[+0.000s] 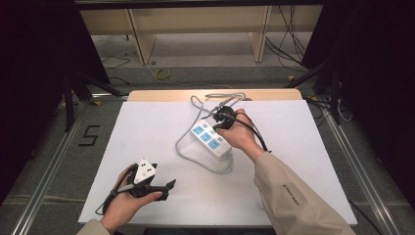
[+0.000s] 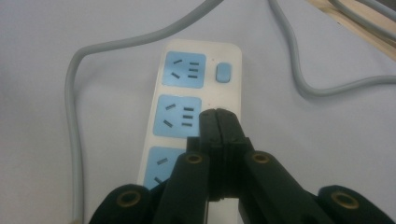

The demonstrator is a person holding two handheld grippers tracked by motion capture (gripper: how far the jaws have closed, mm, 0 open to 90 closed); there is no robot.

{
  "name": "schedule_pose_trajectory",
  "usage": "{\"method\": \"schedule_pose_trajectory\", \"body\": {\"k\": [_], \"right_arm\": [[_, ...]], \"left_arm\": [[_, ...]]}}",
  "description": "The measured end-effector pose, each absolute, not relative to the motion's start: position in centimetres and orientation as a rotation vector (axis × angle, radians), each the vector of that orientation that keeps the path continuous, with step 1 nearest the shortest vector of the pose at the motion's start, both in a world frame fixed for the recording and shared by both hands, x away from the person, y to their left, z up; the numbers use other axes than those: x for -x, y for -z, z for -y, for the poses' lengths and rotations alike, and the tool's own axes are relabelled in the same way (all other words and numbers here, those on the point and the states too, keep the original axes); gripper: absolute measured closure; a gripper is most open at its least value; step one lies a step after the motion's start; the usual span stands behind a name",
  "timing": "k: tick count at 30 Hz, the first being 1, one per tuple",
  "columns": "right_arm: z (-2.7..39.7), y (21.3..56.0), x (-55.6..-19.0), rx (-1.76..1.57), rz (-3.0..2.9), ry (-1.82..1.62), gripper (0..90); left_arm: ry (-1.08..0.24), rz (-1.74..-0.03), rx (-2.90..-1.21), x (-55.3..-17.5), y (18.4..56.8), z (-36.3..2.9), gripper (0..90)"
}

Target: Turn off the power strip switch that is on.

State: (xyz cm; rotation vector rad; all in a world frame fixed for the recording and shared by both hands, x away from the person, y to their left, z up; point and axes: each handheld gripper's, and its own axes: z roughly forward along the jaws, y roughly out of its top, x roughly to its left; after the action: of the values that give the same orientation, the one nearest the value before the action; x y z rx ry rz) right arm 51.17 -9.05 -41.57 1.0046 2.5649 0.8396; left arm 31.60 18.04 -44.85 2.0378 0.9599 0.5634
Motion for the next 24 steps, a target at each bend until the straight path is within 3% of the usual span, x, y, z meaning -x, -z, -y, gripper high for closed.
{"method": "schedule_pose_trajectory", "body": {"k": [24], "right_arm": [[7.6,43.7,-53.8,-1.064,-2.587,-0.760,90.0]], "left_arm": [[-0.560,-0.951,-2.038,-31.5,44.8,-18.1,17.1]]}}
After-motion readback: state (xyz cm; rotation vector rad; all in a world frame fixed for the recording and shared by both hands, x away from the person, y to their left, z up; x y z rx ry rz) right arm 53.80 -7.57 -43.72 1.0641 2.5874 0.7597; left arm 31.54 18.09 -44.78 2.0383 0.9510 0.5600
